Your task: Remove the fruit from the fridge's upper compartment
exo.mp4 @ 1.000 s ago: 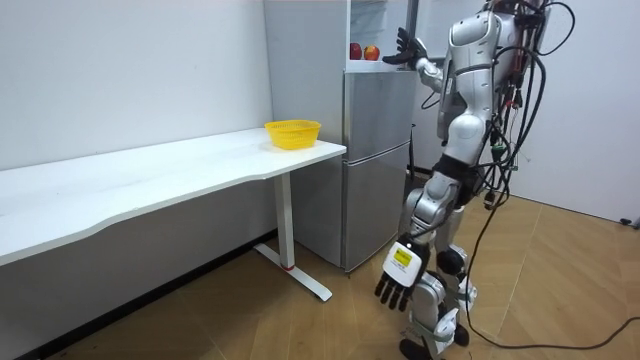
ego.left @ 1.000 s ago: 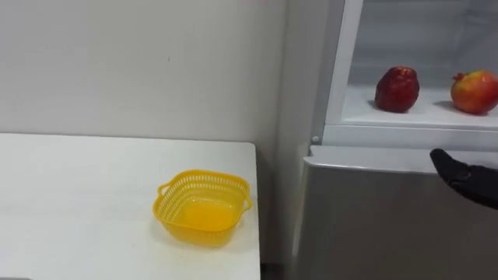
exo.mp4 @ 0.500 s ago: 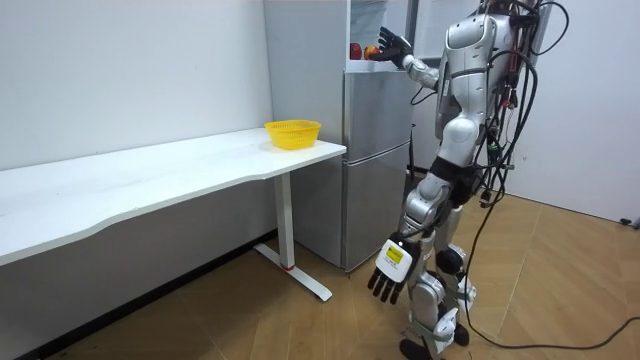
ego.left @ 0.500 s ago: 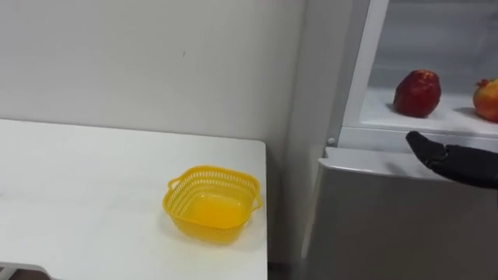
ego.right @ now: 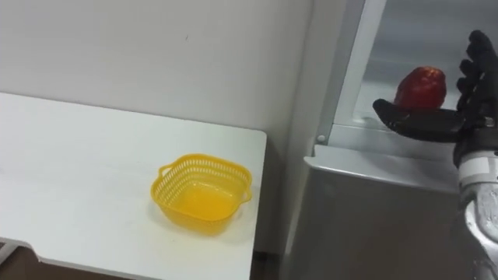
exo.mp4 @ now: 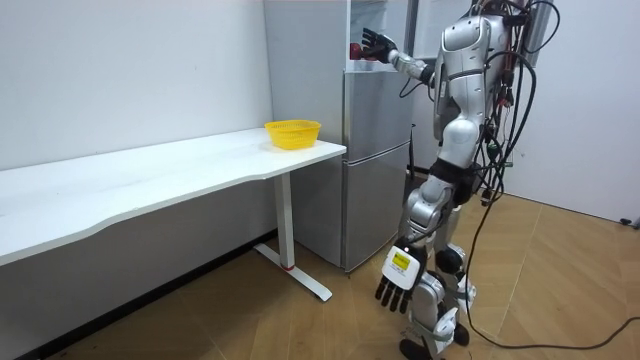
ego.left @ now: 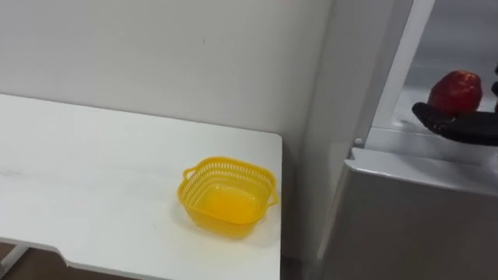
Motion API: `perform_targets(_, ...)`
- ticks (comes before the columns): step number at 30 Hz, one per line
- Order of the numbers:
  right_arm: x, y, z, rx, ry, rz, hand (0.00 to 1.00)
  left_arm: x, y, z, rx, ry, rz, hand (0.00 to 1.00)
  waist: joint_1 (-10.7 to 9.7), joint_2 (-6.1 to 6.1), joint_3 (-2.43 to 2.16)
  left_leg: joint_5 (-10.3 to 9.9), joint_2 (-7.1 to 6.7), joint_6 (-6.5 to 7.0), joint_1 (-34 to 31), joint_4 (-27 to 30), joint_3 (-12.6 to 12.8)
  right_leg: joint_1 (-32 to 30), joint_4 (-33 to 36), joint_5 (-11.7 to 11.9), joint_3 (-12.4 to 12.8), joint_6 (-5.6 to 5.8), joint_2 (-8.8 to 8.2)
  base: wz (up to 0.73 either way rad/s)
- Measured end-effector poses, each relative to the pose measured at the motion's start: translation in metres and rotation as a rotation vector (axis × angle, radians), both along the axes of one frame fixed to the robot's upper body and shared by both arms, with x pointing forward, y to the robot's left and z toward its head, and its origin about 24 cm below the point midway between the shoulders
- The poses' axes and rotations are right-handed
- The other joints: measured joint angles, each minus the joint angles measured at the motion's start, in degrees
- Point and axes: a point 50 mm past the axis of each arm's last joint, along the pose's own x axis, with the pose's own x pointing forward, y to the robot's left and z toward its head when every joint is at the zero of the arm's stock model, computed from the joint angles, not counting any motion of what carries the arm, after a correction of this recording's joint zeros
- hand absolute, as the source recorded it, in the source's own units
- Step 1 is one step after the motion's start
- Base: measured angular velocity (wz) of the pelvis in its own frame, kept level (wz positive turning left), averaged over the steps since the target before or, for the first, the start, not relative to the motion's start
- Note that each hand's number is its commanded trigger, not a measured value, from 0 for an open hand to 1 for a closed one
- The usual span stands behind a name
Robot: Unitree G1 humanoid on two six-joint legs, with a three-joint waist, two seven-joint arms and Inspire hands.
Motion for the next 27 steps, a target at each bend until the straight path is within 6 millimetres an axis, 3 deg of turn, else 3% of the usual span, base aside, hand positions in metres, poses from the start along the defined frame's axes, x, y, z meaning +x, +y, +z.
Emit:
perform_targets(8,0.009,-0.017,0.01,0.057,0.033,-0.019,0.0,0.006,0.005,0.004,0.025,-0.02,0.003,0.0,0.28,-0.41,0.01,0.0,-0.09,0.01,0.6,-0.07,-0.11,0.31,0.07,0.0,-0.12,0.0,-0.09,0.01)
perform_targets(18,0.013,-0.029,0.005,0.079,0.106,-0.042,0.0,0.011,0.007,0.005,0.021,-0.02,0.002,0.0,0.11,-0.53,-0.01,0.0,-0.12,0.01,-0.28,0.04,-0.14,-0.08,0.03,0.0,-2.34,0.0,-0.25,0.0)
perform_targets(27,0.019,-0.044,-0.006,0.086,0.197,-0.067,0.0,0.014,0.014,0.008,0.025,-0.019,0.011,0.0,-0.06,-0.82,-0.19,0.01,-0.12,0.01,-0.21,0.35,-0.13,-0.09,0.03,-0.01,-2.49,0.0,-0.31,0.0)
